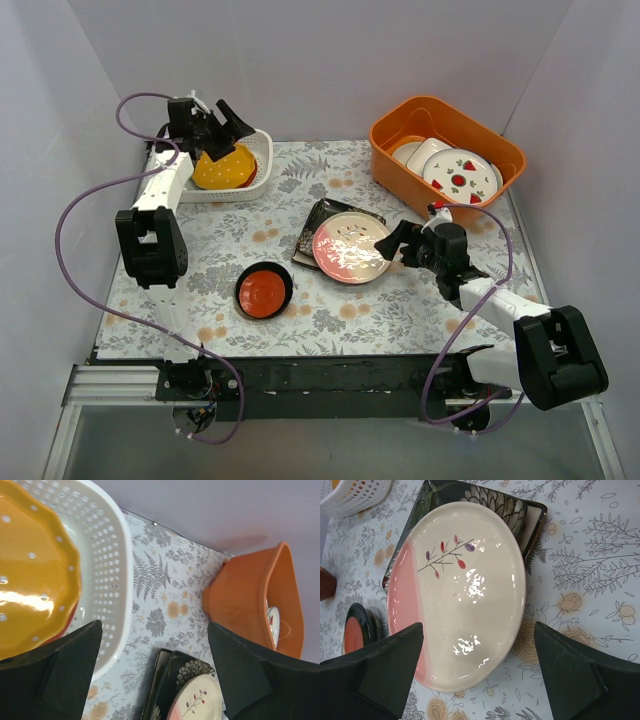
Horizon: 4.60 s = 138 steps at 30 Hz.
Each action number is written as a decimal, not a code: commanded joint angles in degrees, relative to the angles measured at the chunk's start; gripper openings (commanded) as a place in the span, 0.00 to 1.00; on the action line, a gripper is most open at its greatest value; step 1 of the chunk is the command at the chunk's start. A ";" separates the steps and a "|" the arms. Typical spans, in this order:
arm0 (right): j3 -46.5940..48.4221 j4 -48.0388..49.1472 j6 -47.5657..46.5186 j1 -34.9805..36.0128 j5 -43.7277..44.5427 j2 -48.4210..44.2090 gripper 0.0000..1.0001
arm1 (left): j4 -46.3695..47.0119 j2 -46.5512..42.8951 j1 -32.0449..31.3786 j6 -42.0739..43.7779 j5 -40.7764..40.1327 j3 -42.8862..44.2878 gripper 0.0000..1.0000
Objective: Place the plates into the plastic bin on the countertop
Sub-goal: Pick up the plate at the center of the board.
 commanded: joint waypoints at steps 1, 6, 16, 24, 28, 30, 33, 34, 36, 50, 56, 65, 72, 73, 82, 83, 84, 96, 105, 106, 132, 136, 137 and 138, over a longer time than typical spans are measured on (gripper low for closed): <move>2.10 -0.15 -1.72 -0.09 1.71 1.91 0.98 | -2.25 -7.64 -1.21 1.71 1.13 0.37 0.85; 1.13 1.25 -1.02 -0.88 0.66 4.64 0.98 | -3.32 -8.96 -6.74 2.85 1.04 -0.41 0.85; -0.71 6.61 1.08 -4.48 -5.56 8.77 0.94 | -4.03 -8.96 -12.45 2.06 3.32 -4.25 0.85; -2.47 18.03 5.57 -6.60 -14.19 16.06 0.79 | -1.47 -11.25 -17.55 2.14 2.89 -11.05 0.85; -2.74 21.64 7.15 -6.60 -16.91 18.61 0.76 | -1.65 -11.08 -19.22 3.02 1.75 -11.23 0.85; -2.82 22.96 7.77 -6.68 -17.53 19.67 0.73 | -1.91 -10.81 -19.23 2.94 2.09 -10.79 0.85; -2.82 23.67 8.21 -6.68 -18.06 20.73 0.69 | -2.26 -10.46 -19.23 3.46 2.18 -10.44 0.85; -2.82 24.02 8.30 -6.68 -18.32 20.99 0.68 | -2.27 -10.46 -19.23 3.55 2.53 -10.35 0.85; -2.82 24.28 8.56 -6.68 -18.32 21.34 0.64 | -2.27 -10.46 -19.23 3.64 2.62 -10.43 0.85; -2.74 25.87 10.32 -6.77 -19.55 22.31 0.01 | -2.18 -9.93 -19.23 4.61 3.06 -10.79 0.84; -3.53 26.48 10.76 -7.21 -19.99 20.64 0.01 | -2.18 -9.67 -19.31 4.61 3.50 -10.87 0.84; -4.67 28.33 12.16 -7.39 -20.61 18.45 0.01 | -3.05 -8.97 -19.93 5.31 4.12 -10.26 0.83; -5.29 28.42 12.69 -7.39 -20.69 14.67 0.01 | -4.72 -7.82 -21.77 6.63 4.21 -8.59 0.83; -5.29 28.33 12.60 -7.39 -20.61 14.05 0.01 | -4.99 -7.65 -21.95 6.72 4.21 -8.41 0.83; -5.90 29.12 13.74 -7.30 -21.48 10.71 0.01 | -5.69 -6.51 -22.83 6.89 6.66 -7.62 0.83; -5.99 29.47 14.01 -7.39 -21.66 10.45 0.01 | -5.61 -6.42 -23.00 6.72 7.01 -7.62 0.83; -6.16 29.73 14.44 -7.30 -21.92 9.66 0.01 | -5.52 -6.24 -23.09 6.72 7.54 -7.71 0.83; -6.87 23.51 14.01 -7.39 -20.09 -2.55 0.01 | -4.99 -2.81 -24.32 8.48 17.47 -5.95 0.82; -7.22 21.82 14.18 -8.70 -21.84 -5.11 0.01 | -2.18 -1.67 -24.32 7.86 27.74 -6.21 0.79; -7.65 22.52 14.53 -9.05 -22.19 -5.11 0.01 | -1.13 -1.49 -24.32 7.42 28.54 -6.48 0.79; -10.12 27.10 19.46 -11.08 -25.18 -8.28 0.01 | -3.76 5.27 -26.43 9.18 36.01 -3.84 0.69; -10.29 27.36 19.55 -11.17 -25.62 -7.75 0.01 | -4.02 5.80 -27.22 9.62 37.42 -3.49 0.66; -10.38 27.62 19.63 -11.17 -25.53 -7.40 0.01 | -4.28 6.32 -27.31 9.70 37.86 -3.23 0.65; -10.56 28.06 19.89 -11.25 -25.62 -7.22 0.01 | -4.46 6.50 -27.31 9.79 38.22 -2.88 0.64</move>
